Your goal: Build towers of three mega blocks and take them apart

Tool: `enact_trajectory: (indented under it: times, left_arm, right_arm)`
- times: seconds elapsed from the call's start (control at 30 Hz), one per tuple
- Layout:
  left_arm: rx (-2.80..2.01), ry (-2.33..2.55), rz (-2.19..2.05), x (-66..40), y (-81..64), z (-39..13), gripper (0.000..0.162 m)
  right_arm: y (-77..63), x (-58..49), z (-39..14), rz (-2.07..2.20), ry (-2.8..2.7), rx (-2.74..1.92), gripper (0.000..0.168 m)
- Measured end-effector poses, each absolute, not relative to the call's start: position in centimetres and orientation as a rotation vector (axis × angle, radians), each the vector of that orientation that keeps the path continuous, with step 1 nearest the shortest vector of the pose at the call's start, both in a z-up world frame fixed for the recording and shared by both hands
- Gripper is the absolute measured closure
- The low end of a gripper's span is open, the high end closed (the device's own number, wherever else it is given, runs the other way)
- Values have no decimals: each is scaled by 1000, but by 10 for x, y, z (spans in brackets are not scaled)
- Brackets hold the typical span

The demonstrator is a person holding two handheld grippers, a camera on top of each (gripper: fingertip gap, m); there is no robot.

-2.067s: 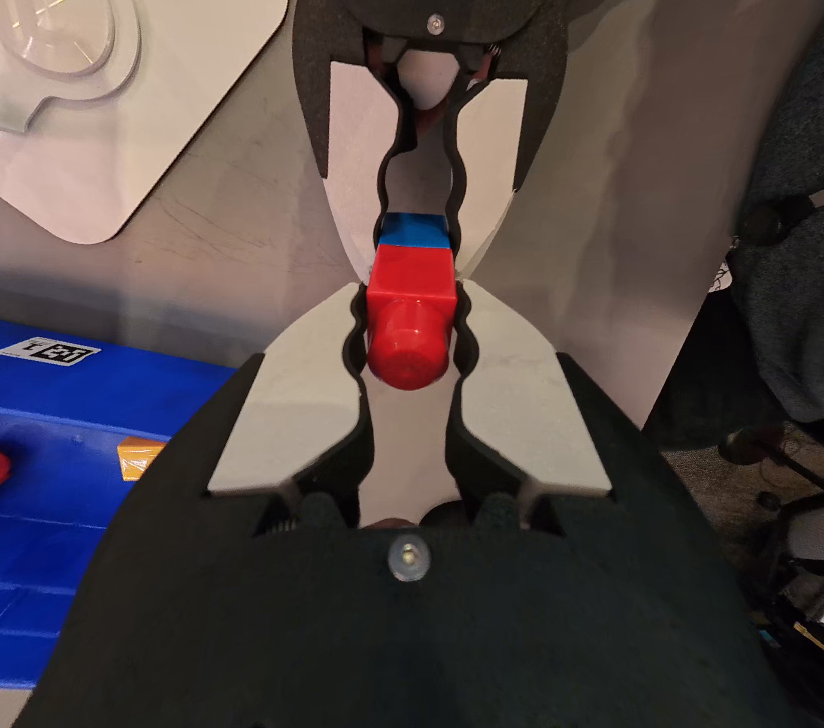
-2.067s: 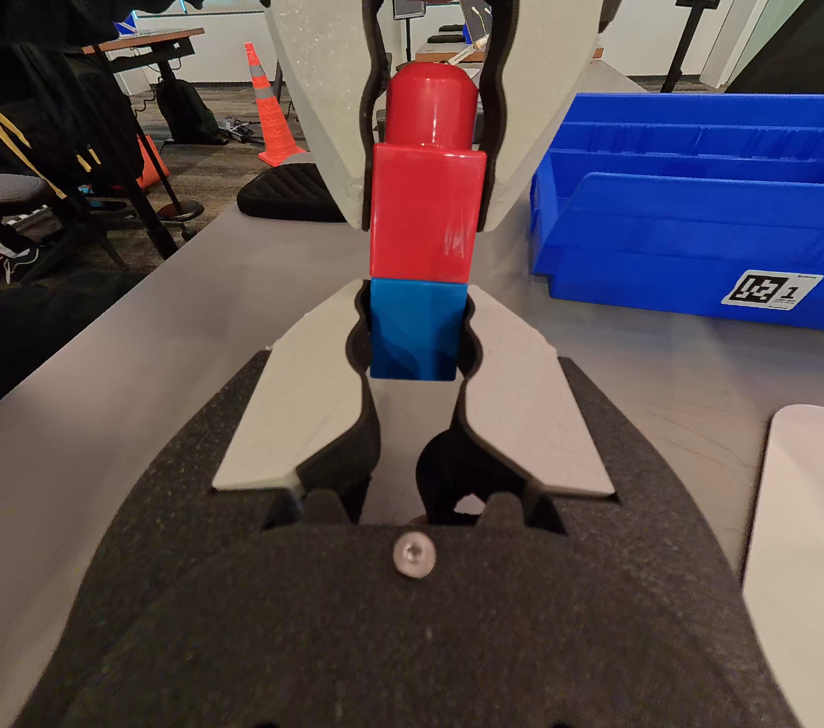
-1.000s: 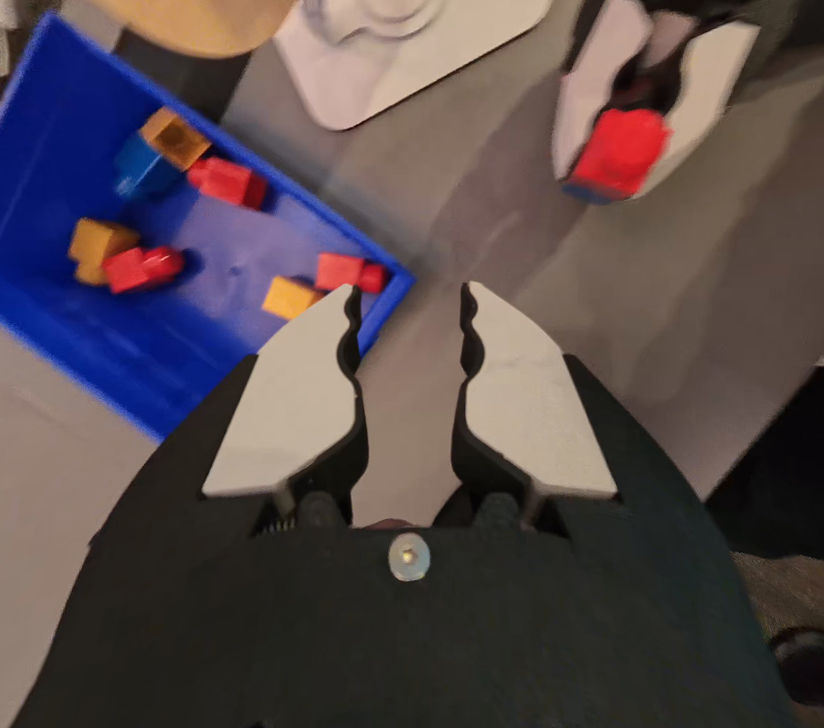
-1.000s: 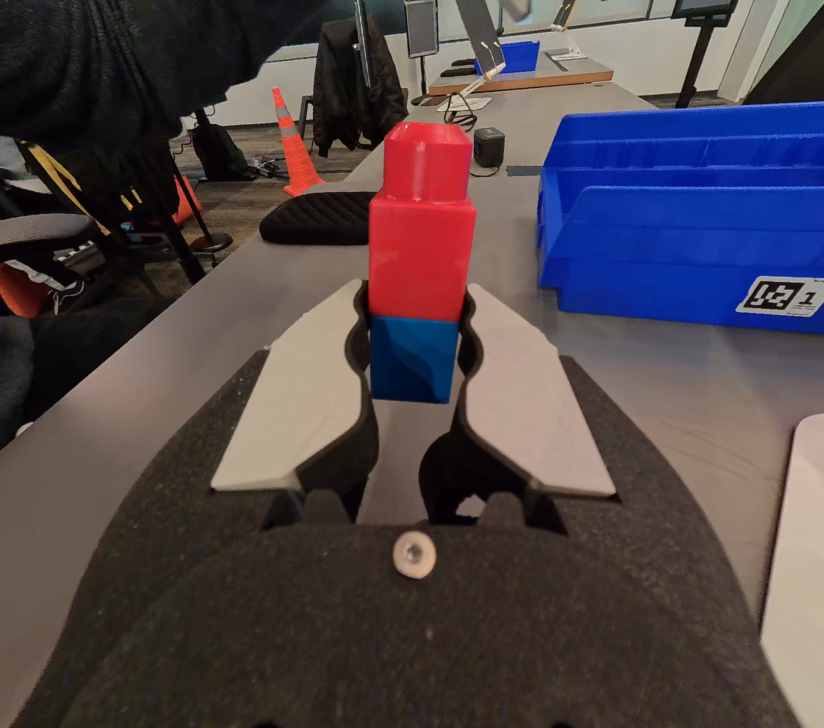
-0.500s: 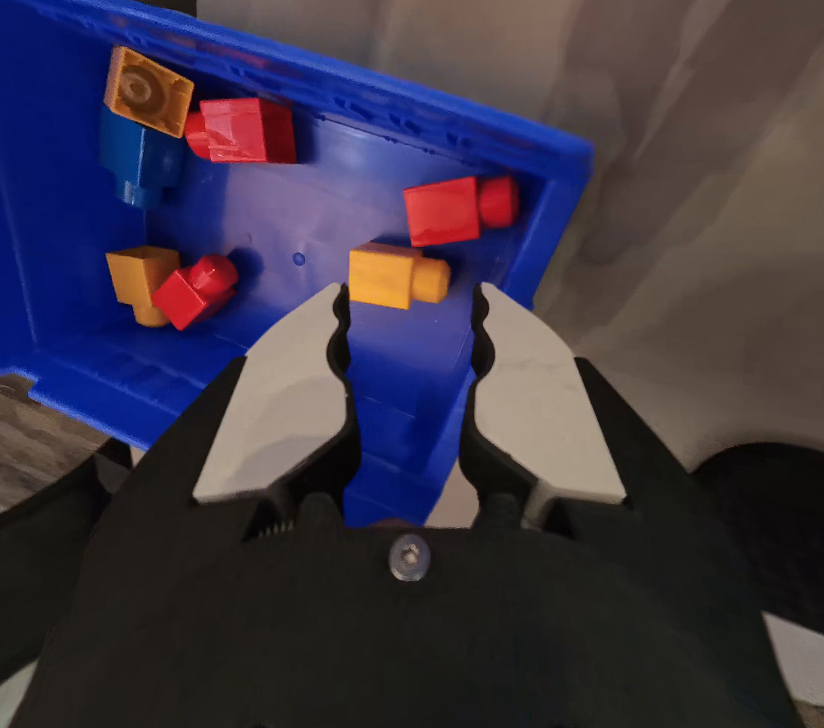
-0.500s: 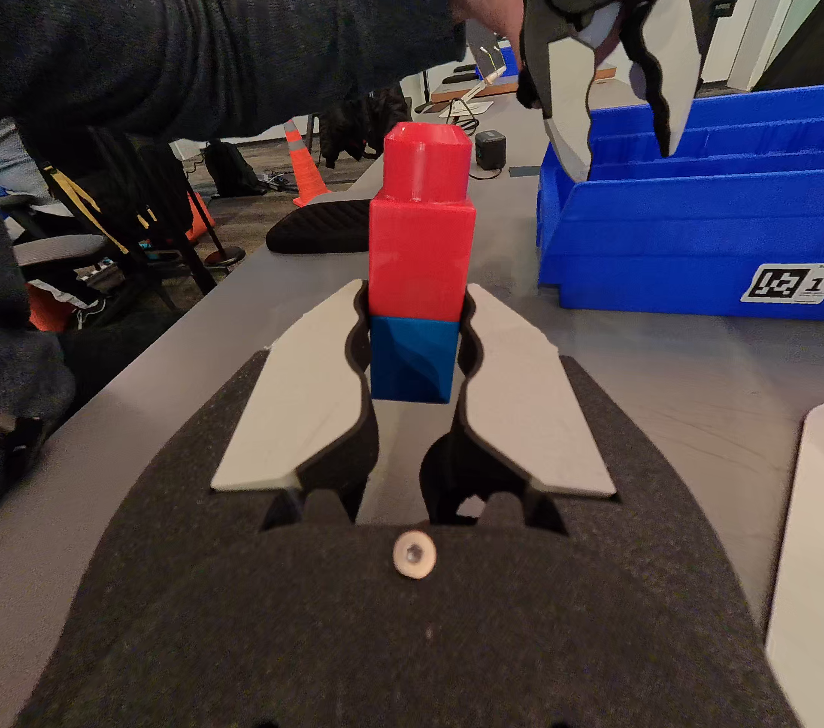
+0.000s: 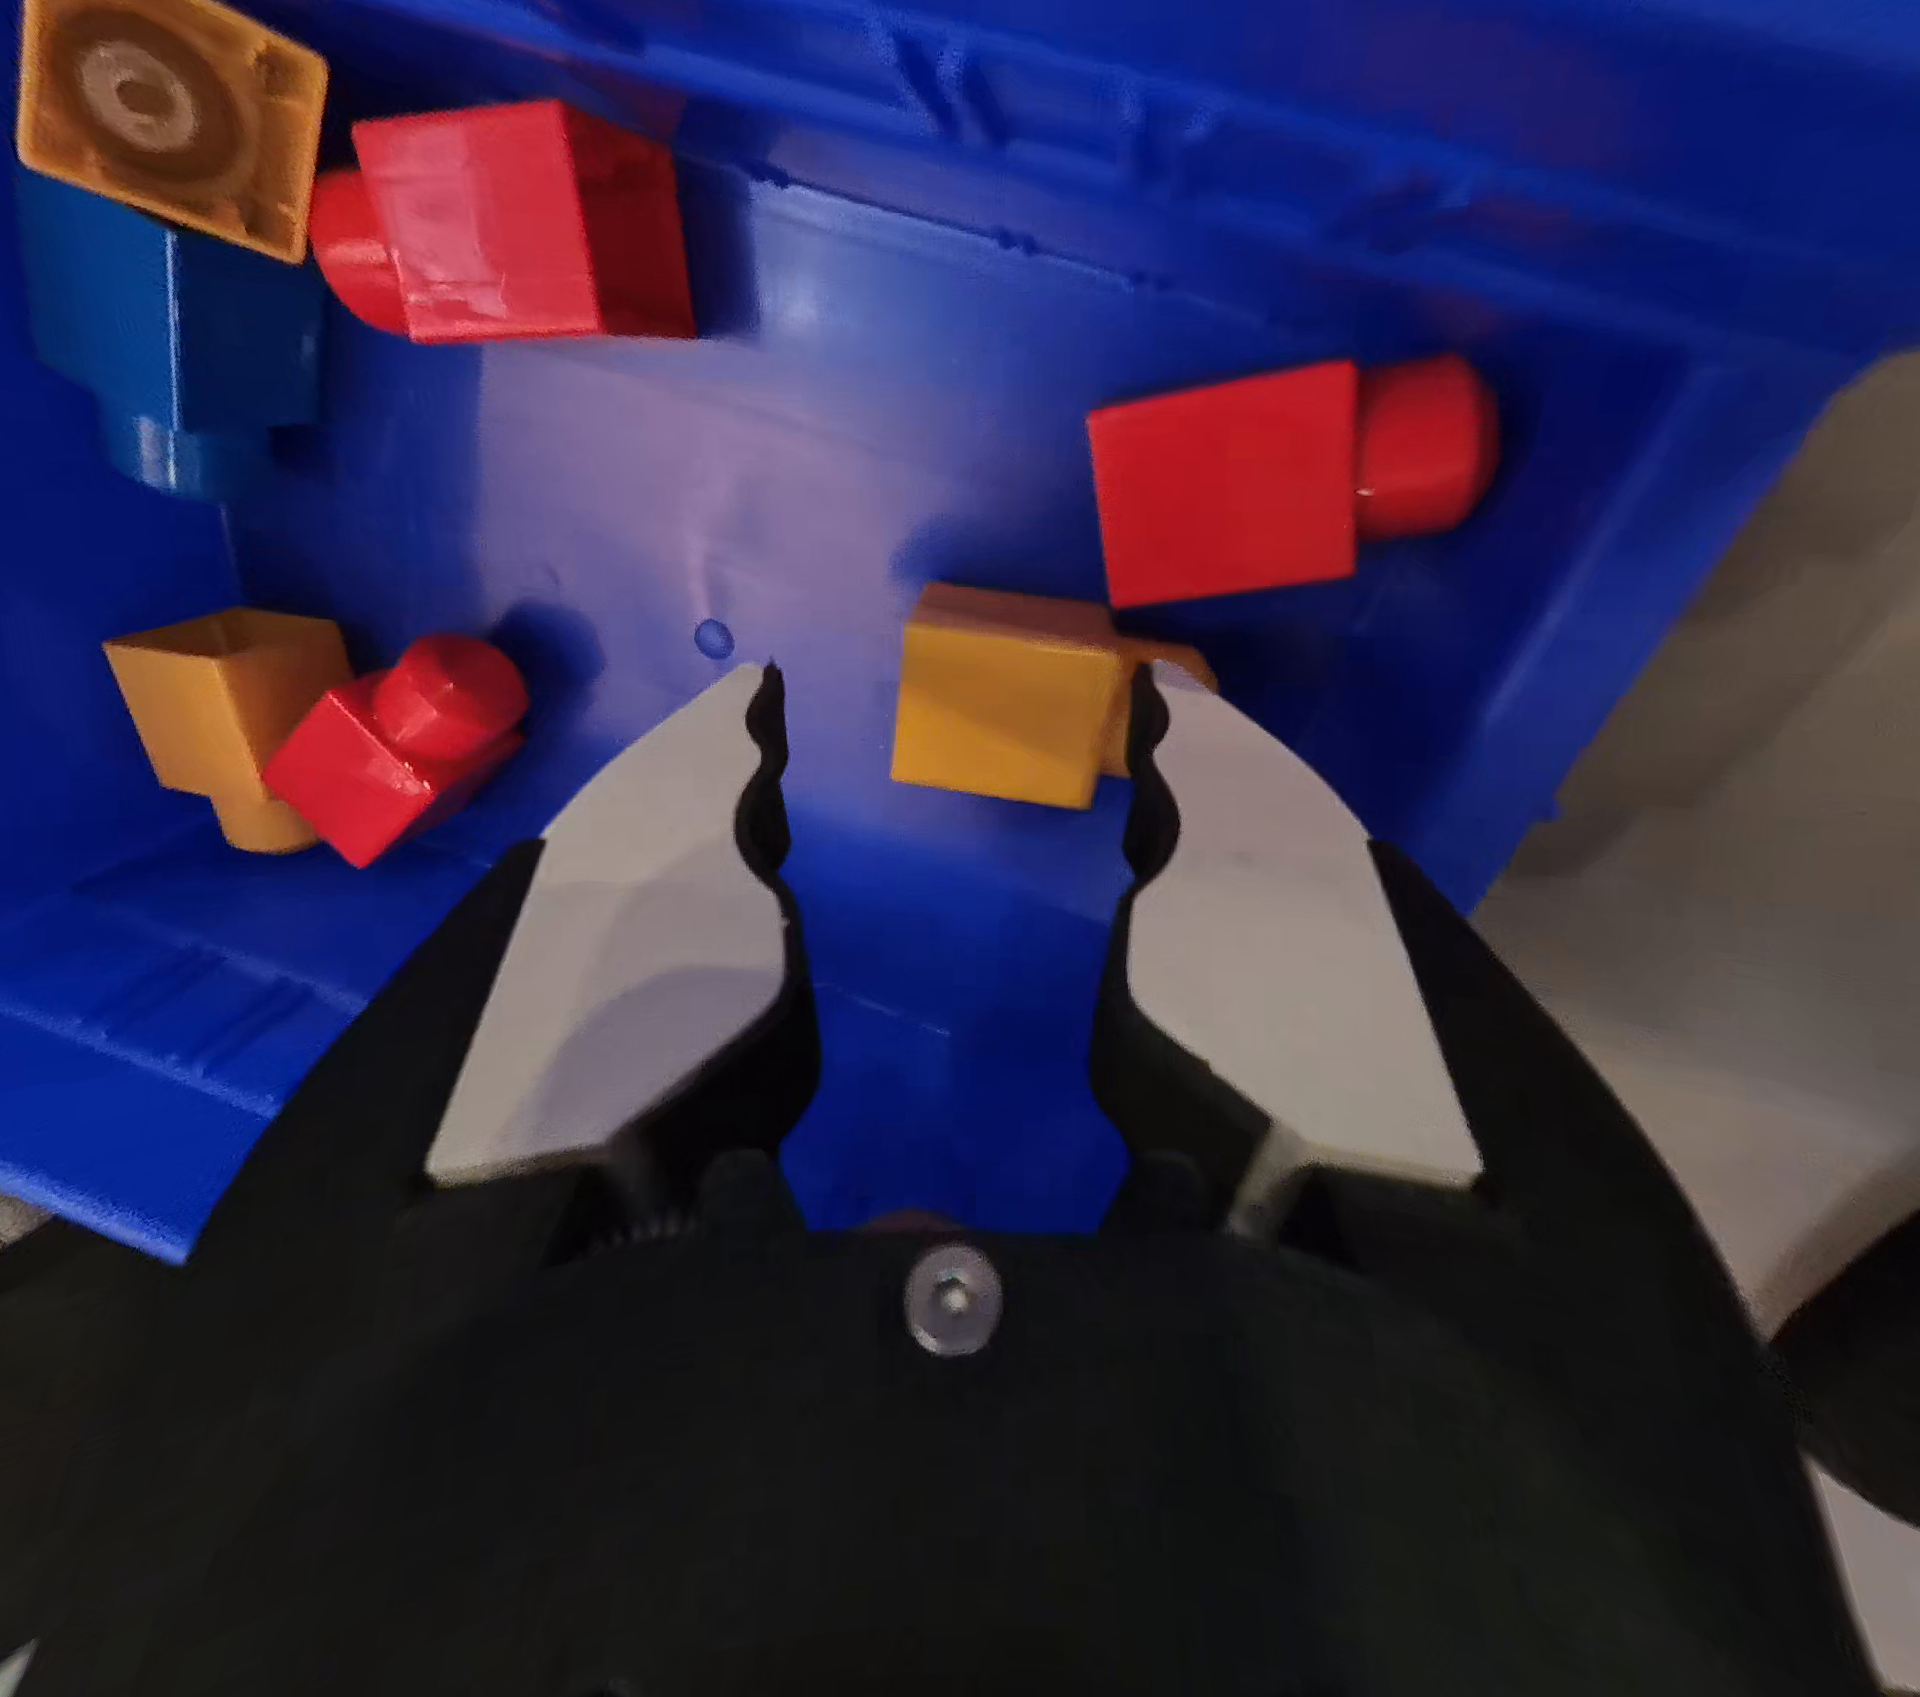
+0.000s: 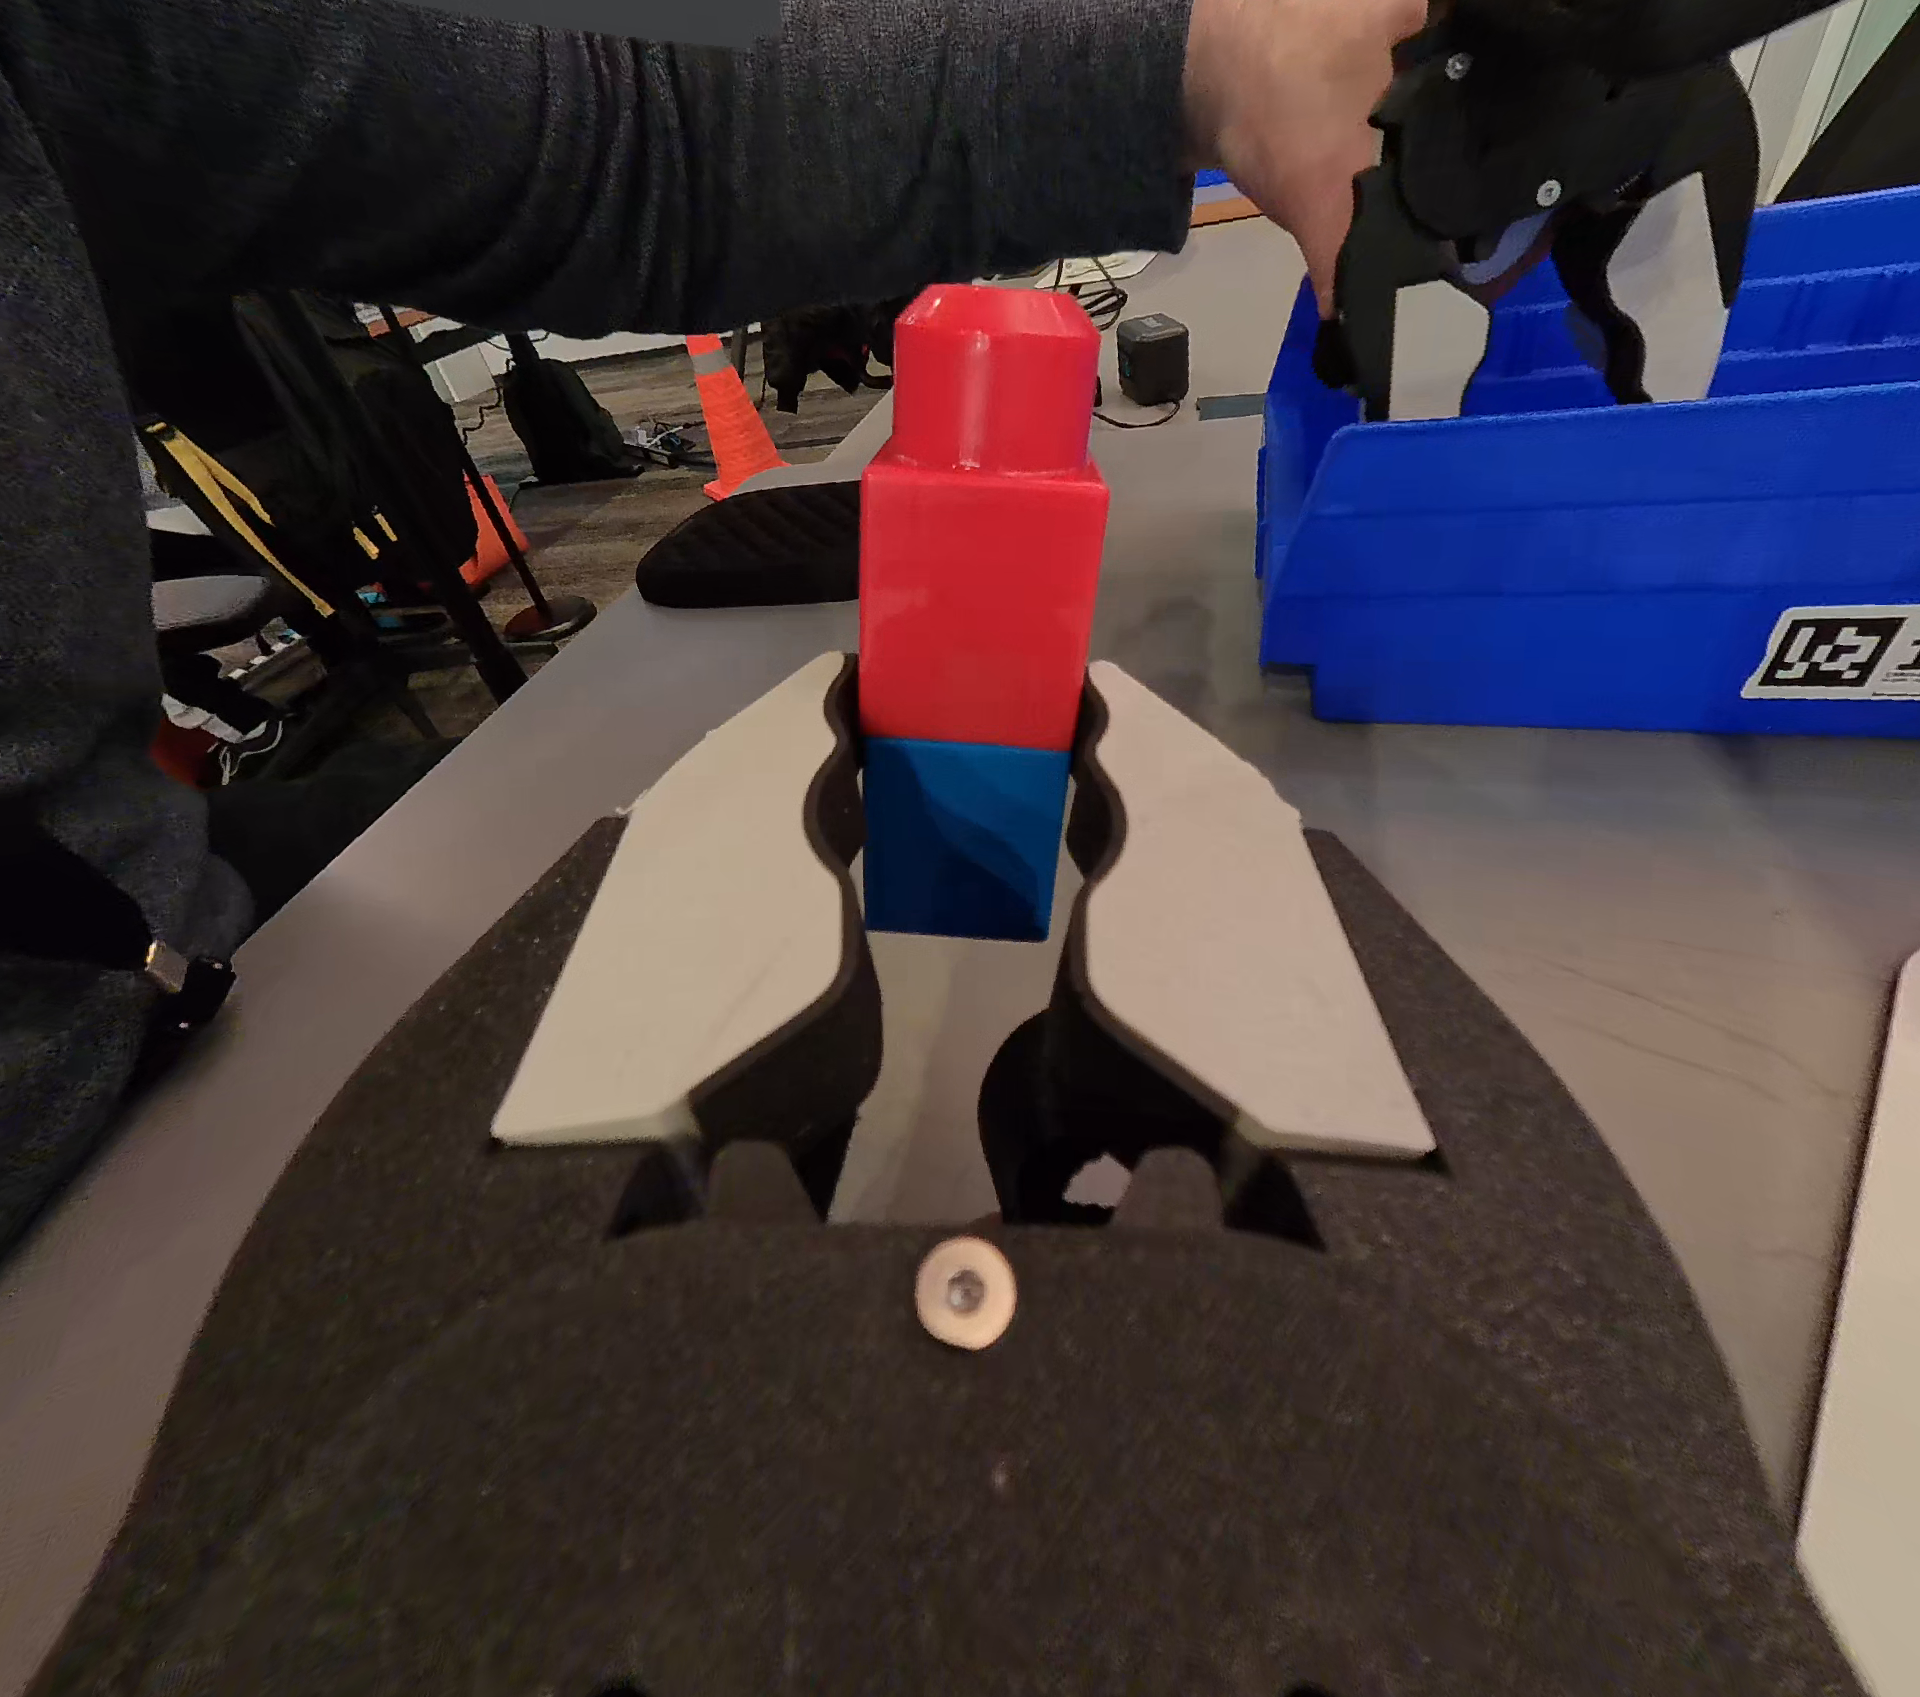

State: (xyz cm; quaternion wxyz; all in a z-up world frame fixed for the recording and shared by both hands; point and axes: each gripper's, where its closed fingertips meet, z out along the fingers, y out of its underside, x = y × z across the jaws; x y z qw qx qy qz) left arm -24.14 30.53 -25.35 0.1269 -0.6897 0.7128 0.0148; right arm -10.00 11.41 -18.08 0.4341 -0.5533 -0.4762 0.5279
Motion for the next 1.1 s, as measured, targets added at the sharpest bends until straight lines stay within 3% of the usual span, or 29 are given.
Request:
enact_trajectory:
  times: [0.1,0.37,0.53,0.7,0.8,0.9,1.03,1.1]
  left_arm:
    - [-2184,1876,130,-248,323,-261,111]
    - [-2009,2056,79,-249,311,-254,91]
    - [-2124,2078,161,-262,316,-277,93]
    - [-2455,1733,172,-273,324,-280,92]
    - [-2721,1309,-166,-258,310,-272,92]
    - [-2552,1471,-96,-260,311,-259,76]
    - [-2207,1825,106,-264,318,-249,76]
    - [-1986,2018,160,-256,315,-247,85]
  right_arm:
    - [114,-100,-181,1311,-1189,-1378,132]
    - [114,-100,-181,1317,-1188,-1379,132]
    - [114,-100,-181,1320,-1187,-1376,132]
    - [113,-100,-181,1319,-1189,-1376,132]
    - [114,-100,-181,1322,-1186,-1376,132]
    - [114,-100,-181,1322,-1187,-1376,132]
    - [113,-100,-182,1316,-1196,-1377,132]
    - [113,-100,-182,1316,-1197,-1377,132]
